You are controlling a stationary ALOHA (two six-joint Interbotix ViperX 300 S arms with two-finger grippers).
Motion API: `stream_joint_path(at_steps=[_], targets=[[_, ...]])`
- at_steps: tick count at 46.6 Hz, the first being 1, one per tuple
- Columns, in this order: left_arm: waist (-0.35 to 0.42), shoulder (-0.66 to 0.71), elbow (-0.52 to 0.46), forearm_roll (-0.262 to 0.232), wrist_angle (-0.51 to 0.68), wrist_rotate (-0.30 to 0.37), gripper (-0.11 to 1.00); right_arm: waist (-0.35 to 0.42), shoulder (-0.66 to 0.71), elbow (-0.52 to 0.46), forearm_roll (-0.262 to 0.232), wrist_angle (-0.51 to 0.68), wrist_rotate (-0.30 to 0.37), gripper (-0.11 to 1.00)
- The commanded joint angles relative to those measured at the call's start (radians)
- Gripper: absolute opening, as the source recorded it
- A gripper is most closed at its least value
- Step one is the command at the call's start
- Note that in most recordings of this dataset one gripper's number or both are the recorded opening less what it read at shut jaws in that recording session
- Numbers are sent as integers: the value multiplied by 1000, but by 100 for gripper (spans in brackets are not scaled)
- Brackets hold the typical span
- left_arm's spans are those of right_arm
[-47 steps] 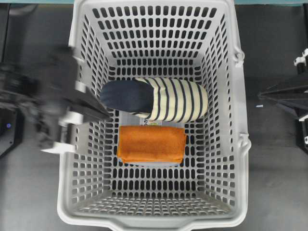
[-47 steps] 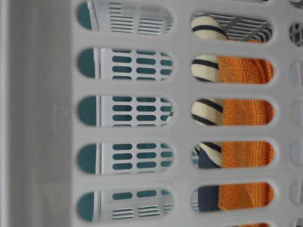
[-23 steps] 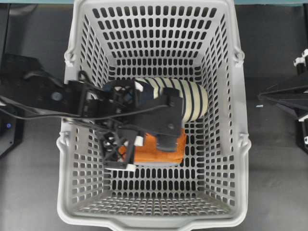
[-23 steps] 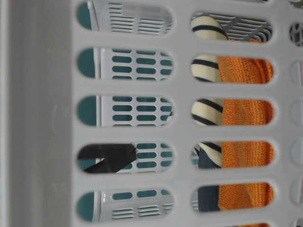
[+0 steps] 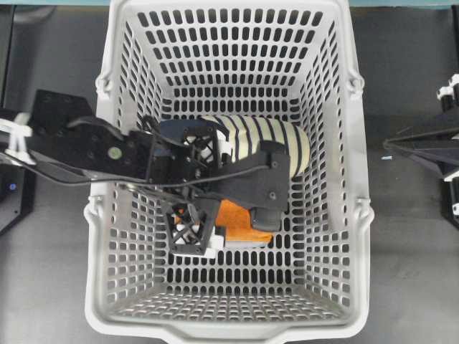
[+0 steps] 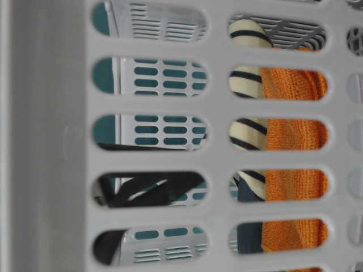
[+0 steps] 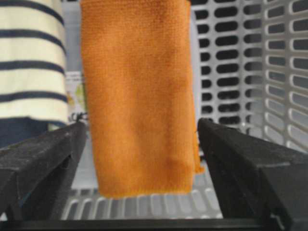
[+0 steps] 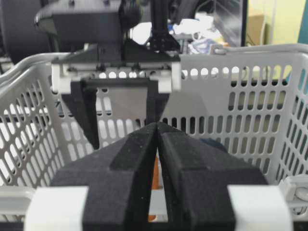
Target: Pick up the orange cloth from the shopping basket with the left arm.
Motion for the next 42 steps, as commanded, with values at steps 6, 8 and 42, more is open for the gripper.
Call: stream_joint_path(at_steps=[6,8,42], targets=[[-2,23,29,3,-94,-2,90,0,9,-5,5,-6,2,0],[-3,31,41,3,-117,-2,90,0,8,-5,6,-6,2,0],[-5,67,121,5,-183,21,53,0,9,6,12,-6,2,0]])
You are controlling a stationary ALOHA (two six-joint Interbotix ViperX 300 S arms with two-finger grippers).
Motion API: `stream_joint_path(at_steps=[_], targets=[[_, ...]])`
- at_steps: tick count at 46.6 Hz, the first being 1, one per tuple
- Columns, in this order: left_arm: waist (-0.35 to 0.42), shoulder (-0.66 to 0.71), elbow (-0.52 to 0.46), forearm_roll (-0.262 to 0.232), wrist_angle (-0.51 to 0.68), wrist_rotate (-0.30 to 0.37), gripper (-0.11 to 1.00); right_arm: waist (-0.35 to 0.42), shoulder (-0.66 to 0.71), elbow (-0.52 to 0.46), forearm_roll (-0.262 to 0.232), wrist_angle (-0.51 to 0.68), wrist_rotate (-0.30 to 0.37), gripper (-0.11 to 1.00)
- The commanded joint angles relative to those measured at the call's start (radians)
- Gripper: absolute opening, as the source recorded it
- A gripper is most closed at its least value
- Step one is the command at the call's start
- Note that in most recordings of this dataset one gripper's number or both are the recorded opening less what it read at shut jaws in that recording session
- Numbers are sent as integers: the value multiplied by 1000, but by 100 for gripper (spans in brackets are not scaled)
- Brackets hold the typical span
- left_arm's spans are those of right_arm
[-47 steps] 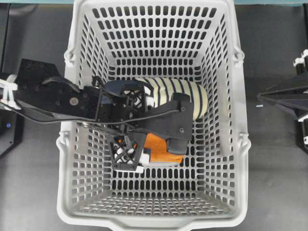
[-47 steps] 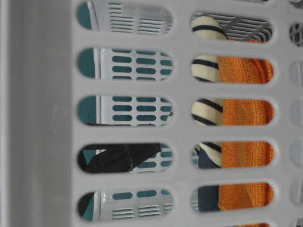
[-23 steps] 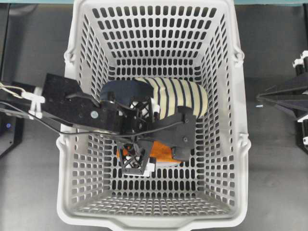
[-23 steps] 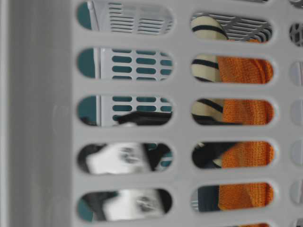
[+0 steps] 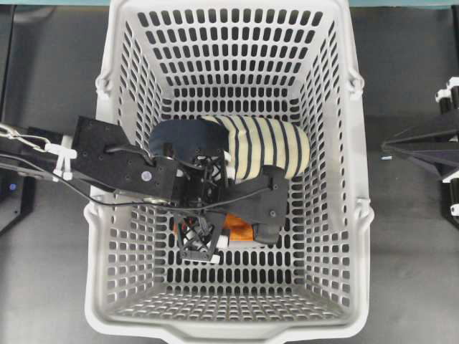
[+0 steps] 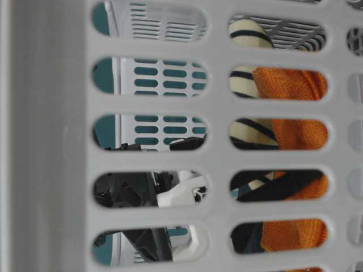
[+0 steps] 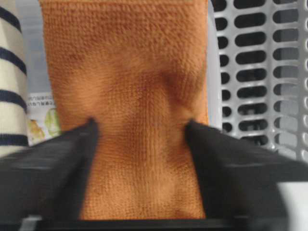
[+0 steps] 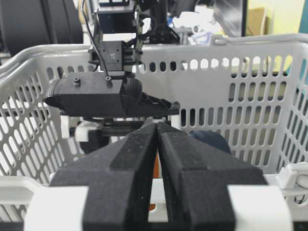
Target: Pick up the orange cloth from the shopping basket with the left arm.
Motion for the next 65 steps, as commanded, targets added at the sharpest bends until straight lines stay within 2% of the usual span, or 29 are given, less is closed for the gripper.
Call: stream_joint_path(at_steps=[1,6,9,20,35,42,52,65], targets=[[-3,-17,-9,2,0,0,47,0,9,-6,5,-6,3,0],[2,-40,-18,3,14,0,17,0,9,-6,5,-6,3,0],[5,-57,-32,3,26,0,7,0,8,-3,5,-6,3,0],[5,-135,-186,2,150,2,7,0,8,-2,9,-6,3,0],[-8,-170,-511,3,483,2,7,0,5,3,9,-6,3,0],[-14,-150,-620,3,594,0,7,0,3,3,9,-6,3,0],[-14,-114,-687,2,661,-2,7,0,2,3,9,-9,3,0],[-12,-114,-678,3,666,-3,7,0,2,3,9,-8,3,0]])
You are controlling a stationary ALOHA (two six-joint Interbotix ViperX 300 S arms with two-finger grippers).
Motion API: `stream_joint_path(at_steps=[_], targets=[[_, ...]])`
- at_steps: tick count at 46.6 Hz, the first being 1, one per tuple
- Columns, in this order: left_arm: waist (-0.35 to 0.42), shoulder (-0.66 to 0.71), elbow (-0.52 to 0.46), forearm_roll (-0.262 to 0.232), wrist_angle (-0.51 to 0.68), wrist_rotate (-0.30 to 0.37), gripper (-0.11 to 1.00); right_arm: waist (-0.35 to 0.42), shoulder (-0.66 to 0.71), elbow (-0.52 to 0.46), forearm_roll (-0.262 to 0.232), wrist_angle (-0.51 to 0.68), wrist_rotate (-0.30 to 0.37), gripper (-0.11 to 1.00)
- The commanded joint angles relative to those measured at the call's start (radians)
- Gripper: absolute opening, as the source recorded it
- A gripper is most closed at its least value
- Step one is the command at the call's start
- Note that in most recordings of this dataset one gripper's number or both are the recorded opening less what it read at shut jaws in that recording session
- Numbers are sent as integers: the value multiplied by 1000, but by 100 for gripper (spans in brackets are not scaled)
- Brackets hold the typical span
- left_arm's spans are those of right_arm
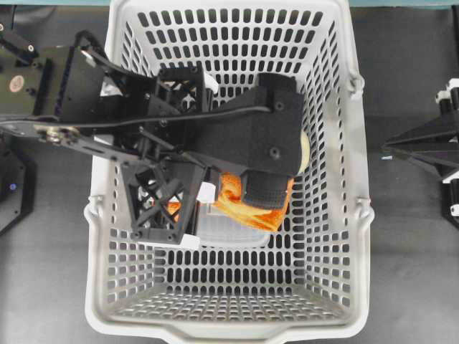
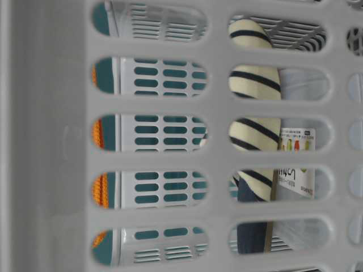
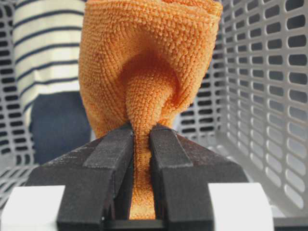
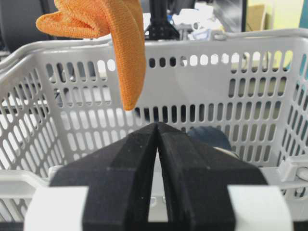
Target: Pick up the orange cloth from the shopping basket with the left arm.
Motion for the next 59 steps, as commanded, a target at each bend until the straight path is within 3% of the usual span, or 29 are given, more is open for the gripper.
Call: stream_joint_path(at_steps=[1,59], targets=[[-2,-18,-15,2,-2,-2,7,2,5,-8,5,-8,2,0],[2,-17,20,2,2,0,7,3,3,-5,5,-6,21,0]])
